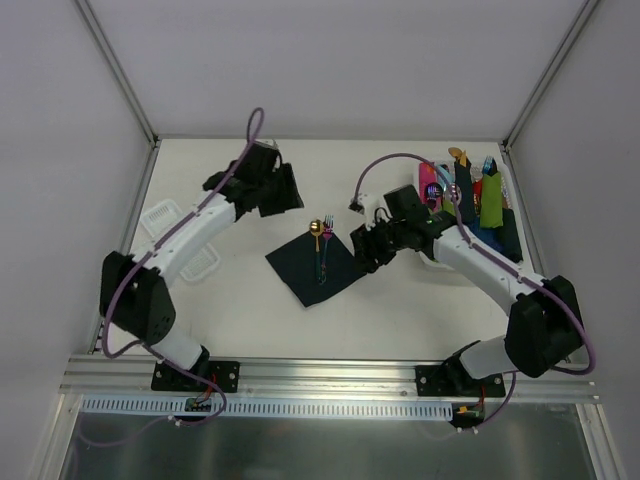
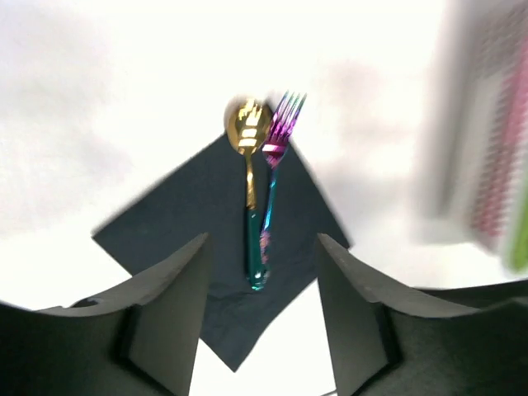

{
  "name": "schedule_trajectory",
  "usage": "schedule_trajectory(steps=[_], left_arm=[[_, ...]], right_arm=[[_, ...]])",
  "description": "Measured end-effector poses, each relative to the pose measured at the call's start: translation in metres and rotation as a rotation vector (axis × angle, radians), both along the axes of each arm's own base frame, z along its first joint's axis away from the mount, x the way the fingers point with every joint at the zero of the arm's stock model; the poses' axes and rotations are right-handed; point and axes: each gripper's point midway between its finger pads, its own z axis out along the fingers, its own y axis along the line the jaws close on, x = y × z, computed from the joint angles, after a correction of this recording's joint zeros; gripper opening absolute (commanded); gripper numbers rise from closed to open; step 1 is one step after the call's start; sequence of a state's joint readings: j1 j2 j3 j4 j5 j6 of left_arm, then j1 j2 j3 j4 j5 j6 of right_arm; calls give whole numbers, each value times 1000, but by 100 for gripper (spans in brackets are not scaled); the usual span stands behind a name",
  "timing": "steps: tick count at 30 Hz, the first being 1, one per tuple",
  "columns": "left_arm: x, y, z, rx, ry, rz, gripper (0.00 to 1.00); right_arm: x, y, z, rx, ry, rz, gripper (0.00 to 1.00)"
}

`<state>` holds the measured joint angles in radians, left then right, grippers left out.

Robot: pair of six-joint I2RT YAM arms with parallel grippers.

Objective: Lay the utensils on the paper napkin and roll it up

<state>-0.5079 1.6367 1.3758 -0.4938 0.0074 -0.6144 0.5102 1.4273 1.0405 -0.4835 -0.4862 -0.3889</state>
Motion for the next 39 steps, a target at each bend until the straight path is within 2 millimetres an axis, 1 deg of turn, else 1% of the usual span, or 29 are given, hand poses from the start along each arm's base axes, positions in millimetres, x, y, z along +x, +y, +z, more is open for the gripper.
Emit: schedule_trajectory(steps=[2,4,5,7,9,11,13,16,20,23,28,32,35,39], left_arm=[[4,20,38,-57,-80,51,57],[3,42,63,-95,-137,101,59],[0,54,72,-114,-154,127,59],[-5,73,79,-132,-171,166,60],[-15,87,75,-137,-154,192,60],[-24,95,67,-132,-129,204,61],[-34,96,58,-128,-100,200,61],[-44,96,48,-127,-65,194,62],[-51,97,45,-129,-48,199,62],[-51,97,46,-135,-51,203,62],[-52,97,49,-139,-58,204,63],[-53,97,49,-139,-56,205,64],[-54,98,48,-137,-52,206,64],[-54,100,48,-136,-50,211,64]], right_arm=[[-10,16,2,-21,-39,70,57],[-26,37,0,-52,-87,160,59],[-36,47,-3,-69,-106,206,60],[-53,64,-11,-108,-143,287,64],[-69,78,-22,-161,-183,359,69],[-81,89,-32,-202,-225,414,70],[-90,99,-39,-236,-275,454,70],[-96,110,-46,-280,-370,493,70],[-96,123,-50,-314,-470,516,68],[-89,131,-56,-339,-531,516,65],[-74,135,-68,-390,-592,507,62],[-66,137,-73,-414,-629,502,56],[-64,136,-74,-423,-649,499,49],[-65,138,-74,-425,-663,506,35]])
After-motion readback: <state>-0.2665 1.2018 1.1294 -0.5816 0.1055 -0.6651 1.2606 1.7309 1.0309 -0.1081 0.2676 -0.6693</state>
